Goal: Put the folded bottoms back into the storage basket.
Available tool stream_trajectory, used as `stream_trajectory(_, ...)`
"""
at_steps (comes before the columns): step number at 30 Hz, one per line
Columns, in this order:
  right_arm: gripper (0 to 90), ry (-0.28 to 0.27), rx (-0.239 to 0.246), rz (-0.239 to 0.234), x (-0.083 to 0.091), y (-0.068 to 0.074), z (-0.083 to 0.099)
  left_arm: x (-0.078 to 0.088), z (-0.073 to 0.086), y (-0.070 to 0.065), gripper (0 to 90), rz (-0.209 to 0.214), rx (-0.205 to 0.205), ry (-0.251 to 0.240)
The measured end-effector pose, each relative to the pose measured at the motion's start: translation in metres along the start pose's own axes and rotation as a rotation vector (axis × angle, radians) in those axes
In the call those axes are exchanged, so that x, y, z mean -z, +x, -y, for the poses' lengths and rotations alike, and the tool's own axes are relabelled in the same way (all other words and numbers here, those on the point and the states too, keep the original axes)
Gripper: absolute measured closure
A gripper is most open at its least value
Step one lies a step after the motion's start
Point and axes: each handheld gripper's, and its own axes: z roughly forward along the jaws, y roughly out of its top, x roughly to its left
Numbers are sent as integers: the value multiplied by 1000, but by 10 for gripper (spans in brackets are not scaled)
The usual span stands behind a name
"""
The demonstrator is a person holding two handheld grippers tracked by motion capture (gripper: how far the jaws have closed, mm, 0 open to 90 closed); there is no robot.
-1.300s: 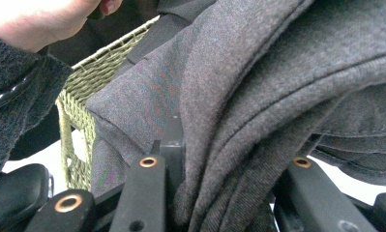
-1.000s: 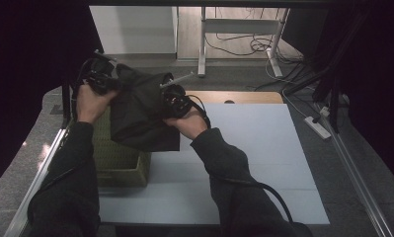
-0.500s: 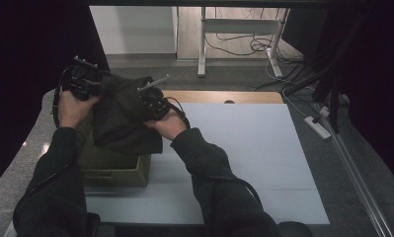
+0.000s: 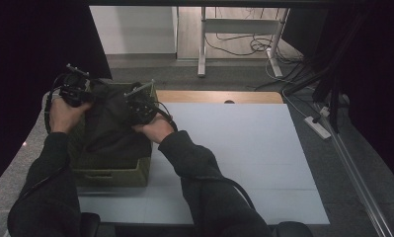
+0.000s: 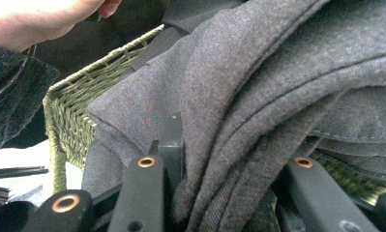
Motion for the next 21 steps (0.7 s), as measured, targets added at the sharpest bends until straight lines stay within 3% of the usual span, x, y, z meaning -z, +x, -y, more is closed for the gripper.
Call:
stream_trajectory(15,646,50,-14,-5,-38,6,10,-14,25,24,707,-15,38,63)
stream_trajectory(21,588,84,9,38,-45,5,17,-29,31,27,695,-20,37,89)
